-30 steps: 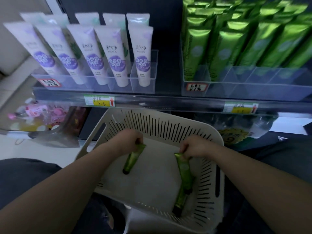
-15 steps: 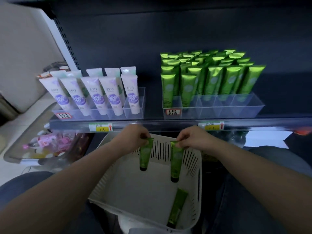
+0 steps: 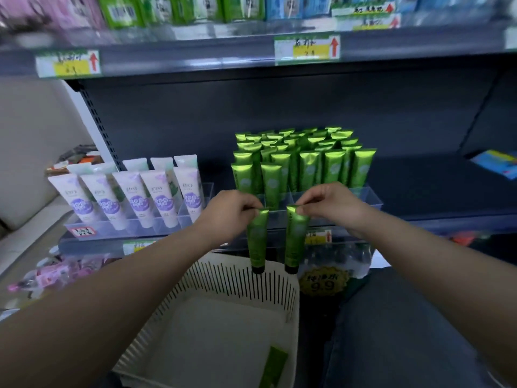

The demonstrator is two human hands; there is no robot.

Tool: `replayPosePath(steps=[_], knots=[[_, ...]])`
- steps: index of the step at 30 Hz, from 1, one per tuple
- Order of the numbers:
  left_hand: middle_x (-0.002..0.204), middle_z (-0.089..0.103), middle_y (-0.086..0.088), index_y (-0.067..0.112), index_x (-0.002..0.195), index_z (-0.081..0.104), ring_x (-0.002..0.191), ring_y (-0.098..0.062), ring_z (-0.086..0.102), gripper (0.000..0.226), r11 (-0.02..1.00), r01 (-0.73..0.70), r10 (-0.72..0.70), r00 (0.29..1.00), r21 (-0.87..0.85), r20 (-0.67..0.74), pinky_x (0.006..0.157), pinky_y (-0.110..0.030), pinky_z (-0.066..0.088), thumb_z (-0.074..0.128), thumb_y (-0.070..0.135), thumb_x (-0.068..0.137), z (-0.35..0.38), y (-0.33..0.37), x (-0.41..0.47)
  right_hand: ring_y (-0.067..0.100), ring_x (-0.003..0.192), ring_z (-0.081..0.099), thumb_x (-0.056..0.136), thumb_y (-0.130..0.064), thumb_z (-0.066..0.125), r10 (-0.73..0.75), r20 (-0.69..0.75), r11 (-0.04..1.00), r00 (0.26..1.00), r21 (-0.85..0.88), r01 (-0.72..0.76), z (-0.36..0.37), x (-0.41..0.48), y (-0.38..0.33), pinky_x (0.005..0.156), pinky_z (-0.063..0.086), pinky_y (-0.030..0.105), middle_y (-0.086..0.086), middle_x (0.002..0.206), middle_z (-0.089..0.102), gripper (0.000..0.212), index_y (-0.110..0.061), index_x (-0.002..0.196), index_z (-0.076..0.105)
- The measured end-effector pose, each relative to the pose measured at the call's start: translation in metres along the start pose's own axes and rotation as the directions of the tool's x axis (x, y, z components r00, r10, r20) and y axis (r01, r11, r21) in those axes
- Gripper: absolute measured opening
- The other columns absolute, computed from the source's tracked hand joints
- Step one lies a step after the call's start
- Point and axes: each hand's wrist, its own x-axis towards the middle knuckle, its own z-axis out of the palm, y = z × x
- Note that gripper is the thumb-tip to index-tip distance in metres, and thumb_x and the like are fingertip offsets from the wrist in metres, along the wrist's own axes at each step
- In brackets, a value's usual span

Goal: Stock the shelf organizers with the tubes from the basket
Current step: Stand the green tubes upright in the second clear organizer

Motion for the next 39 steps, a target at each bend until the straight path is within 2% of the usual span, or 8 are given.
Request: replayPosePath(steps=[5,8,12,16,24,32,36,39], knots=[[0.107,0.07,0.0,0.014,0.108,0.07,0.097,-0.013,0.062,0.021,0.997,-0.073,0.073,0.997,0.006,-0.036,0.077,-0.015,0.039,0.058,0.017,0.09,-0.004,0.033,0.028,0.01,0.068,0.058,0.078,-0.004,0.071,-0.031,-0.086,1.0,0.996,-0.006,0.03,-0.038,0.005,-0.012,0.066,0.051,0.019,0.003,0.074,0.065,0.007,-0.011,0.079,0.07],[0.105,0.07,0.0,0.014,0.107,0.069,0.09,-0.008,0.06,0.02,0.989,-0.141,0.143,0.987,0.036,-0.068,0.072,-0.014,0.037,0.057,0.018,0.091,-0.008,0.049,0.046,0.007,0.062,0.055,0.079,-0.003,0.071,-0.062,-0.138,0.998,0.988,-0.018,0.06,-0.06,0.008,-0.019,0.057,0.048,0.014,0.001,0.072,0.063,0.008,-0.005,0.087,0.07],[0.104,0.07,-0.001,0.014,0.107,0.068,0.087,-0.012,0.061,0.02,0.985,-0.172,0.173,0.977,0.022,-0.125,0.072,-0.018,0.041,0.057,0.018,0.091,-0.011,0.063,0.068,0.01,0.066,0.055,0.08,-0.003,0.069,-0.108,-0.189,0.994,0.976,-0.024,0.105,-0.083,0.018,-0.025,0.064,0.048,0.021,0.003,0.075,0.062,0.006,-0.007,0.084,0.069],[0.101,0.069,0.0,0.014,0.106,0.068,0.092,-0.014,0.061,0.019,0.98,-0.2,0.2,0.963,0.019,-0.178,0.074,-0.018,0.042,0.055,0.017,0.091,-0.012,0.073,0.09,0.009,0.065,0.053,0.081,-0.003,0.068,-0.163,-0.249,0.987,0.955,-0.025,0.162,-0.102,0.034,-0.027,0.059,0.047,0.016,0.003,0.073,0.06,0.012,-0.014,0.075,0.067],[0.103,0.069,-0.004,0.012,0.106,0.067,0.095,-0.019,0.062,0.02,0.985,-0.17,0.175,0.96,0.041,-0.217,0.082,-0.025,0.048,0.055,0.016,0.091,0.001,0.069,0.12,0.008,0.072,0.056,0.081,-0.009,0.069,-0.179,-0.328,0.983,0.928,-0.029,0.18,-0.113,0.065,-0.001,0.073,0.048,0.023,-0.001,0.076,0.064,0.014,-0.021,0.075,0.069],[0.104,0.07,-0.005,0.012,0.107,0.067,0.093,-0.018,0.063,0.02,0.989,-0.14,0.147,0.975,0.051,-0.164,0.074,-0.02,0.041,0.055,0.014,0.091,0.027,0.046,0.133,0.007,0.073,0.054,0.083,-0.01,0.068,-0.152,-0.293,0.987,0.944,-0.099,0.128,-0.098,0.081,0.023,0.073,0.044,0.02,0.003,0.08,0.063,0.008,-0.017,0.08,0.07],[0.103,0.07,-0.005,0.012,0.106,0.068,0.09,-0.018,0.062,0.02,0.984,-0.157,0.167,0.975,0.082,-0.148,0.072,-0.019,0.038,0.056,0.015,0.09,0.038,0.042,0.136,0.0,0.066,0.051,0.084,-0.01,0.067,-0.166,-0.278,0.98,0.946,-0.153,0.127,-0.088,0.086,0.03,0.058,0.04,0.005,-0.004,0.075,0.061,0.006,-0.015,0.087,0.07],[0.102,0.07,-0.007,0.012,0.106,0.068,0.092,-0.022,0.063,0.02,0.98,-0.164,0.179,0.973,0.11,-0.144,0.074,-0.022,0.04,0.056,0.015,0.09,0.041,0.041,0.139,-0.002,0.066,0.051,0.085,-0.011,0.066,-0.183,-0.296,0.976,0.937,-0.165,0.139,-0.085,0.088,0.031,0.059,0.039,0.002,-0.008,0.074,0.06,0.007,-0.014,0.09,0.07]])
